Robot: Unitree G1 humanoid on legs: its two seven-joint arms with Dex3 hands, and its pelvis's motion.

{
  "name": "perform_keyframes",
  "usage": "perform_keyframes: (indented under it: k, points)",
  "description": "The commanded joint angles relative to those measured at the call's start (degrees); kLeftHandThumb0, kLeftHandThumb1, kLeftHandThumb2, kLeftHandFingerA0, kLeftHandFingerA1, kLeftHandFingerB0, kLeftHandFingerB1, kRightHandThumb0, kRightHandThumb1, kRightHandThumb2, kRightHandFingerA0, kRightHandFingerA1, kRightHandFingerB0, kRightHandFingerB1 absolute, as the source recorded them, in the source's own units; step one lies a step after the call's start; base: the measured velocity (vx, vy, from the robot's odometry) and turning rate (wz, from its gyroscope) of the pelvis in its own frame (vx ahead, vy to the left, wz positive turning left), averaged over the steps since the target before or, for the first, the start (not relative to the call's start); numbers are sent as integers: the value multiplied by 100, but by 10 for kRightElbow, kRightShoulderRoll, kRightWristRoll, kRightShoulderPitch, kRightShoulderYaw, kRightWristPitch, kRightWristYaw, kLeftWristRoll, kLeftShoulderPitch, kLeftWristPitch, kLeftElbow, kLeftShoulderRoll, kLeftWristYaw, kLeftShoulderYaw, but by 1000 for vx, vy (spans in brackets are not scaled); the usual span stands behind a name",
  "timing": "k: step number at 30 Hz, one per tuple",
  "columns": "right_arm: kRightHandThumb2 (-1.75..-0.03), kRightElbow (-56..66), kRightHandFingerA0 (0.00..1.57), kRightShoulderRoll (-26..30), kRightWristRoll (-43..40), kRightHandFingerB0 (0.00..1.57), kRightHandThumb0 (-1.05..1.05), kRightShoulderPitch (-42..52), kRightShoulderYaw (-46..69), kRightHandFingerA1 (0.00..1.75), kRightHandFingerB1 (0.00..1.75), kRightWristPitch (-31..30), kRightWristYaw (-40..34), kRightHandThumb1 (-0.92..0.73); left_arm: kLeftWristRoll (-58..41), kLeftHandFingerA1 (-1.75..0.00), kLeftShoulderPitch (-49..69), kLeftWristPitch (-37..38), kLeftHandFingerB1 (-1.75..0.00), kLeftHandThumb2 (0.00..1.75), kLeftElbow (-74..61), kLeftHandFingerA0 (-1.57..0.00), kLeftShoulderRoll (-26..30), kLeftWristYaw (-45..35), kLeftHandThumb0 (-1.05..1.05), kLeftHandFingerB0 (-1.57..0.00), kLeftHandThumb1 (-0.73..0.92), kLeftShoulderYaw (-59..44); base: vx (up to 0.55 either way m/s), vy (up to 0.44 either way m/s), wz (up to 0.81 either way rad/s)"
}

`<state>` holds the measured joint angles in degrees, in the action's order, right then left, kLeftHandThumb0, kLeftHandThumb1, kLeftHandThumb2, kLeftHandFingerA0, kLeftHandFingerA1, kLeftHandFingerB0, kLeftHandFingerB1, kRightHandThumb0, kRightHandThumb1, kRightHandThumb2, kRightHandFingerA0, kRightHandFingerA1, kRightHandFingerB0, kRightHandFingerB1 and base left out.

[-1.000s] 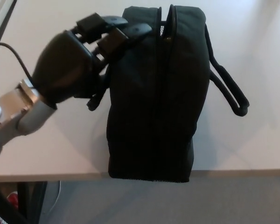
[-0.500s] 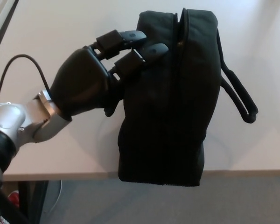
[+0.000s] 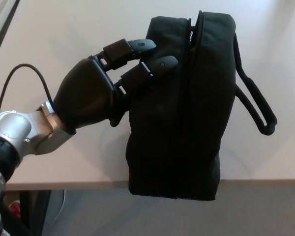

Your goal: A lunch bag is kept on the middle of the desk and the robot uses both its hands to grab the opening of the bag from the left and right and moves its hands away from each other to spread the bag open

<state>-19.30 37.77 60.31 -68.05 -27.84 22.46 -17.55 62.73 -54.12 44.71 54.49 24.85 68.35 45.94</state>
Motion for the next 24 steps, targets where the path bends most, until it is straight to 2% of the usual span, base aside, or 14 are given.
perform_keyframes:
  k: [1, 3, 6, 7, 8, 9, 11, 12, 16, 19, 22, 23, 24]
  points:
    - [-57, 234, 36, 112, -125, 20, -32, 208, 106, 34, 28, 18, 126, -57, 52, -37, 10, -15, -35, 62, 7, -37, 28, 47, -12, -9, 57, 29, 0, 0, 0]
    - [-57, 275, 35, 136, -129, 17, -32, 254, 134, 34, 28, 22, 128, -55, 49, -37, 11, -14, -35, 62, 9, -36, 31, 47, -11, -10, 56, 28, 0, 0, 0]
    - [-55, 327, 36, 173, -157, 23, -22, 350, 192, 35, 29, 49, 117, -51, 46, -35, 11, -8, -34, 61, 14, -39, 38, 52, -9, -14, 57, 27, 0, 0, 0]
    - [-83, 340, 27, 187, -175, 12, -16, 392, 214, 54, 47, 65, 112, -35, 46, -36, 12, -9, -34, 62, 15, -40, 42, 60, -9, -14, 58, 27, 0, 0, 0]
    - [-83, 342, 27, 189, -175, 12, -16, 403, 221, 54, 47, 68, 109, -35, 46, -36, 13, -8, -34, 62, 14, -40, 44, 60, -9, -14, 58, 26, 0, 0, 0]
    - [-56, 346, 37, 194, -176, 23, -21, 415, 230, 36, 29, 70, 110, -53, 45, -36, 13, -8, -34, 61, 14, -40, 45, 59, -10, -14, 58, 26, 0, 0, 0]
    - [-56, 352, 37, 204, -183, 22, -25, 440, 248, 37, 29, 76, 116, -52, 45, -36, 12, -8, -34, 61, 12, -39, 45, 57, -11, -14, 57, 27, 0, 0, 0]
    - [-60, 353, 34, 208, -194, 22, -34, 448, 255, 42, 35, 76, 126, -40, 46, -35, 13, -10, -34, 59, 11, -39, 47, 57, -12, -14, 57, 28, 0, 0, 0]
    - [-62, 342, 32, 218, -214, 20, -40, 462, 274, 41, 35, 85, 142, -40, 46, -36, 12, -12, -34, 61, 13, -37, 45, 53, -11, -13, 56, 33, 0, 0, 0]
    - [-67, 333, 31, 216, -204, 20, -43, 445, 288, 42, 36, 86, 137, -47, 45, -36, 8, -14, -35, 62, 17, -37, 37, 53, -11, -13, 57, 37, 0, 0, 0]
    - [-71, 331, 31, 208, -206, 13, -49, 418, 292, 43, 36, 71, 161, -47, 46, -36, 5, -22, -35, 61, 15, -38, 33, 47, -12, -11, 57, 41, 0, 0, 0]
    - [-70, 325, 33, 200, -204, 14, -49, 407, 289, 44, 36, 74, 158, -46, 48, -53, 4, -24, -48, 91, 16, -23, 32, 48, -10, -3, 39, 42, 0, 0, 0]
    - [-70, 321, 32, 196, -205, 14, -50, 396, 285, 43, 36, 76, 163, -46, 47, -36, 4, -22, -35, 62, 16, -38, 31, 49, -11, -10, 58, 42, 0, 0, 0]
